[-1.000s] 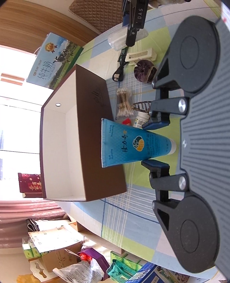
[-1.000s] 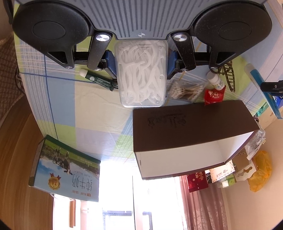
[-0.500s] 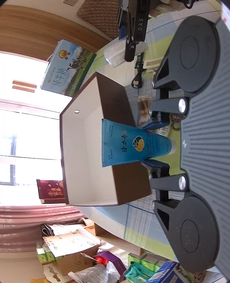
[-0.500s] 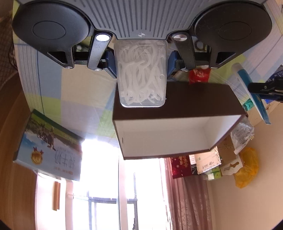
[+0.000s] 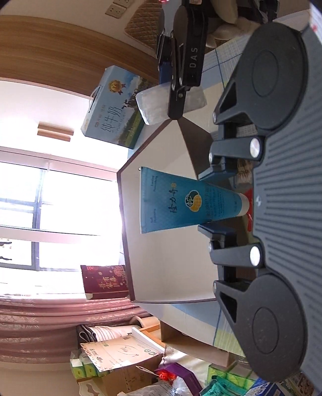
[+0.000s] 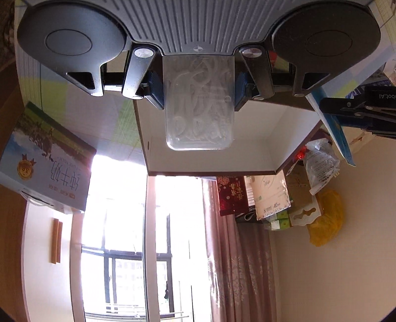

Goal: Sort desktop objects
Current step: 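Lift the blue tube and clear floss box and carry both toward the brown box, then lower both items into the brown box and open both grippers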

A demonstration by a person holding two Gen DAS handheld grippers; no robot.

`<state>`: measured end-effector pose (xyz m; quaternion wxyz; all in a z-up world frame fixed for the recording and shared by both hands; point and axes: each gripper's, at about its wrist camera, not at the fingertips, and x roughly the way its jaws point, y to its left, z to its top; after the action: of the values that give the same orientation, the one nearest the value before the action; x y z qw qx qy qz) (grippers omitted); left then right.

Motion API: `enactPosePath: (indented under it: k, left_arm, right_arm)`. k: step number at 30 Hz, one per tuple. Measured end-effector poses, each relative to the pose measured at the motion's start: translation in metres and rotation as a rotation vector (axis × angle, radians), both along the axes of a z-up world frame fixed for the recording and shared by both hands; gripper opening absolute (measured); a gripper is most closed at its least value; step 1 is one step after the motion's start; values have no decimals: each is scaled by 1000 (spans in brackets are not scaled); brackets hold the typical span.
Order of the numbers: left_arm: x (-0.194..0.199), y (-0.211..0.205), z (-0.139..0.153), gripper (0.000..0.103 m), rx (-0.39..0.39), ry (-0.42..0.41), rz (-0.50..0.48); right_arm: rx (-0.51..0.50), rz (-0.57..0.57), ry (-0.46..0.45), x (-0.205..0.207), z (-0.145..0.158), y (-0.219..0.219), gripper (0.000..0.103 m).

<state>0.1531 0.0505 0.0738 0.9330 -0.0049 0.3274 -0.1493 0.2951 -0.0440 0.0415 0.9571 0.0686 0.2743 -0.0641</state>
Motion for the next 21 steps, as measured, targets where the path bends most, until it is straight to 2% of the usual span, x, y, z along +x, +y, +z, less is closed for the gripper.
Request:
enactPosePath:
  k: [7, 13, 17, 21]
  left_arm:
    - [36, -3, 12, 31, 13, -34, -4]
    - [74, 0, 1, 31, 37, -16, 14]
    - [98, 4, -16, 31, 46, 26, 29]
    - [121, 8, -41, 31, 46, 113, 42]
  right_arm:
    - [-11, 36, -32, 37, 14, -8, 54]
    - [19, 63, -40, 83, 12, -14, 54]
    - [5, 82, 4, 115, -2, -12, 54]
    - [10, 104, 102, 141, -31, -13, 54]
